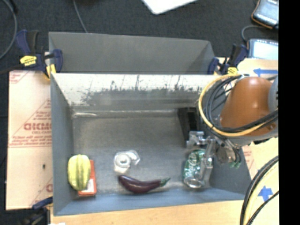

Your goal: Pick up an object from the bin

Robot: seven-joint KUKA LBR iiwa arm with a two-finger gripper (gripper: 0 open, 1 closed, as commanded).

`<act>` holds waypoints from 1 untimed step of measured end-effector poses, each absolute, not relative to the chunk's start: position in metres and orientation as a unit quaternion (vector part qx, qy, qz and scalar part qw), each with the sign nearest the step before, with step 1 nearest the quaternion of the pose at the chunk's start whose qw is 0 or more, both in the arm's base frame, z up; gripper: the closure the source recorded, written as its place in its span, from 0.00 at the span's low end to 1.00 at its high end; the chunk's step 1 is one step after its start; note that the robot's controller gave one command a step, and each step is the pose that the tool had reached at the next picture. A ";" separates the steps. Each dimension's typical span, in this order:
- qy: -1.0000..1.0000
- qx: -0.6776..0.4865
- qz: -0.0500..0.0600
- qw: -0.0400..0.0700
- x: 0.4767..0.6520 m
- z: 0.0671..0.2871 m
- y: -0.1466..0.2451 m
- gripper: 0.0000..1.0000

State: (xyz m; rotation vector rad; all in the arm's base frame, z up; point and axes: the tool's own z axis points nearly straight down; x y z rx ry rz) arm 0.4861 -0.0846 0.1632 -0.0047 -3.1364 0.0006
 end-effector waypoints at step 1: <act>-1.000 0.000 0.001 -0.001 0.487 0.167 -0.084 0.00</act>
Offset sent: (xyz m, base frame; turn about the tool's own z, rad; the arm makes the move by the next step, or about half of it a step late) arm 0.0311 -0.0508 -0.0932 -0.5195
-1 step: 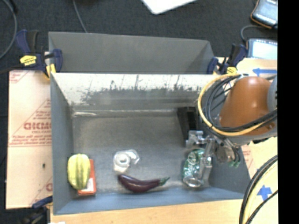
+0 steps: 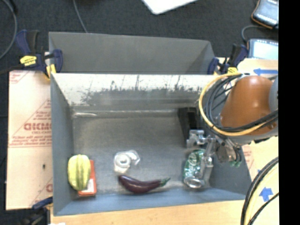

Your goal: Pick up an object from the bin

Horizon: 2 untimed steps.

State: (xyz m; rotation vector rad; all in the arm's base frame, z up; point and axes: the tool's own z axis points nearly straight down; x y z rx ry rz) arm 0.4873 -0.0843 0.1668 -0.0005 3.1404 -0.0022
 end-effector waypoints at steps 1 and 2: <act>0.992 -0.128 -0.001 0.004 0.505 0.124 -0.107 0.00; 0.966 -0.259 0.000 -0.001 0.510 0.114 -0.125 0.00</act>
Offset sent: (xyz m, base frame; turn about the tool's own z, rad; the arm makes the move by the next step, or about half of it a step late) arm 0.0284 -0.0490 -0.0347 -0.5962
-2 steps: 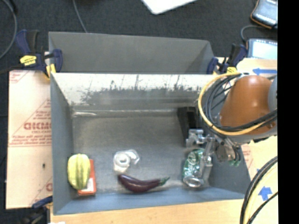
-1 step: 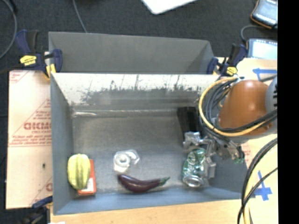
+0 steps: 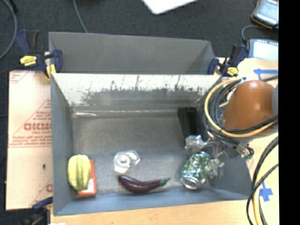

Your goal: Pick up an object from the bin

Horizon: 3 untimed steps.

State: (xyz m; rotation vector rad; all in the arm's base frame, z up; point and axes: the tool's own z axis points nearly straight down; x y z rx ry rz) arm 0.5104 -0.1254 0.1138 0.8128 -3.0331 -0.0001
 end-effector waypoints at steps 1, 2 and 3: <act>-0.940 0.341 0.003 -0.006 0.518 0.132 -0.135 0.00; -0.902 0.431 0.001 -0.002 0.518 0.084 -0.137 0.00; -0.809 0.588 -0.003 -0.010 0.525 0.072 -0.135 1.00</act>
Offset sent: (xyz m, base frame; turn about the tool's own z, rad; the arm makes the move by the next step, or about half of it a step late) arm 0.0064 -0.0127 -0.0438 -0.3889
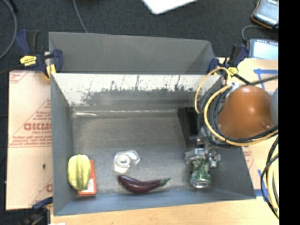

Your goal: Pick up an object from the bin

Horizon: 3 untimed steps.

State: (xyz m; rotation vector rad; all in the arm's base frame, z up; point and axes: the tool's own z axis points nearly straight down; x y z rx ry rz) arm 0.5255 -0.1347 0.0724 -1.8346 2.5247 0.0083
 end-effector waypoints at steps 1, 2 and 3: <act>0.809 -0.588 0.003 0.010 0.526 0.072 -0.135 1.00; 0.809 -0.588 0.002 0.011 0.525 0.075 -0.134 1.00; 0.809 -0.588 0.000 0.011 0.526 0.082 -0.136 1.00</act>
Offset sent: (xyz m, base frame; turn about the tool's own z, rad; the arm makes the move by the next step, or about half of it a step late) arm 0.0001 -0.0001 0.0249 0.0000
